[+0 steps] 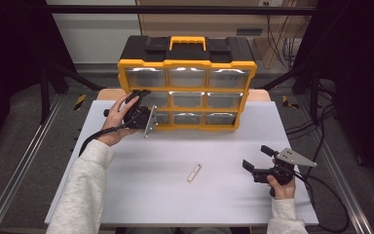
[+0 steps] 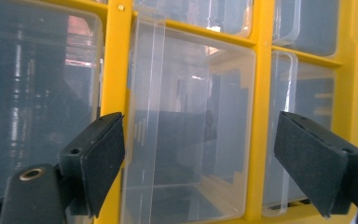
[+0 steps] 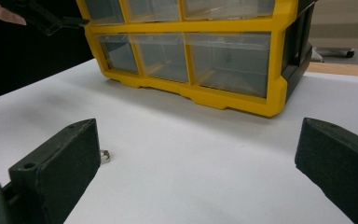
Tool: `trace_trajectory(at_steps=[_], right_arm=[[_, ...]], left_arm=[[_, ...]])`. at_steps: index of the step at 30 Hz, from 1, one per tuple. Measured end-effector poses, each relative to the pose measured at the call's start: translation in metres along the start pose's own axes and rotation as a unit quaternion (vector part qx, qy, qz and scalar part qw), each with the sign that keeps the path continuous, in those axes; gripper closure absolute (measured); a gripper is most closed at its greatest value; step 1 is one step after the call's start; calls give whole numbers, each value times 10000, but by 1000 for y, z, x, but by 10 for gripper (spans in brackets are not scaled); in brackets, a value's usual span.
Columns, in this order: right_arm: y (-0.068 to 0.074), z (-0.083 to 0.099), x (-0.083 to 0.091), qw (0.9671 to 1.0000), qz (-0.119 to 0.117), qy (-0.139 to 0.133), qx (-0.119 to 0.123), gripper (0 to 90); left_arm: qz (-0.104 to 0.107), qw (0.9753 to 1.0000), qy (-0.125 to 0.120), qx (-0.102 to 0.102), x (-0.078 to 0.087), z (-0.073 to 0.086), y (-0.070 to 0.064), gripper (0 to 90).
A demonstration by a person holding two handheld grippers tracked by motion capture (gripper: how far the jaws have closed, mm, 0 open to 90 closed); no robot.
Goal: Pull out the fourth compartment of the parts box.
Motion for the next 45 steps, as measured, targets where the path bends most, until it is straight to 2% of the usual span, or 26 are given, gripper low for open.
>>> trace_trajectory(at_steps=[5, 7, 13, 16, 28, 33, 36, 45], right_arm=[[0, 0, 0, 10000, 6, 4, -2, 4], [0, 0, 0, 10000, 8, 6, -4, 4], [0, 1, -1, 10000, 2, 19, -3, 4], [0, 1, -1, 10000, 9, 13, 1, 4], [0, 0, -1, 10000, 11, 11, -9, 4], [0, 0, 0, 10000, 11, 13, -5, 4], [0, 0, 0, 10000, 2, 12, -8, 4], [0, 0, 0, 10000, 5, 12, -5, 4]], left_arm=[[-143, 9998, -27, -102, 0, 1, -1, 224], [-242, 9994, 38, -226, 0, 2, -1, 244], [-386, 9991, 68, -179, 1, 1, 0, 317], [-492, 9984, 65, -277, 0, 1, 0, 345], [-734, 9963, 128, -422, 3, 1, 2, 504], [-809, 9956, 173, -436, 3, 1, 3, 567], [-868, 9954, 108, -389, 4, 1, 3, 585], [-1021, 9935, 186, -460, 4, 0, 4, 663]])
Point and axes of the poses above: each handheld gripper's, and its own axes: x roughly backward along the jaws, z roughly out of its underside, y roughly to its left, the point moved 5 cm from there along -x, roughly forward along the jaws, and after that the axes turned 14 degrees about z, right-handed, at the moved point
